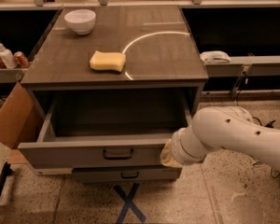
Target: Close top drawer
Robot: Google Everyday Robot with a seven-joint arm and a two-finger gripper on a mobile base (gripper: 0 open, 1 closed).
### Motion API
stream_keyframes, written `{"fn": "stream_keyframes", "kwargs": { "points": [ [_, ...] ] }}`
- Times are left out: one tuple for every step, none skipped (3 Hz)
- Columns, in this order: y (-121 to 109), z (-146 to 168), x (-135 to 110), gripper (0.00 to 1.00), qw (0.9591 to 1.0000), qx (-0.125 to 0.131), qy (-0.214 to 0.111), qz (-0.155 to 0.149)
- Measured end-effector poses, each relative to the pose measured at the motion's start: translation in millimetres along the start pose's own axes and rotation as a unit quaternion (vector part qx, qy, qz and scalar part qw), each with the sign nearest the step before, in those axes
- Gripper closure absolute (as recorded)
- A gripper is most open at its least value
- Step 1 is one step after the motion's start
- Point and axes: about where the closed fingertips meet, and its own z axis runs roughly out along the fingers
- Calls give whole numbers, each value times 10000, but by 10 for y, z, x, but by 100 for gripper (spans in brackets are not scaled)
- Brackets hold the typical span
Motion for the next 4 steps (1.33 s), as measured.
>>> {"fn": "stream_keyframes", "kwargs": {
  "points": [
    [-361, 19, 56, 100, 9998, 195, 42, -27],
    [-759, 92, 95, 100, 9992, 385, 22, 38],
    [-1154, 241, 114, 100, 9985, 525, 25, 151],
    [-1464, 364, 84, 100, 9977, 640, 38, 227]
  ]
}}
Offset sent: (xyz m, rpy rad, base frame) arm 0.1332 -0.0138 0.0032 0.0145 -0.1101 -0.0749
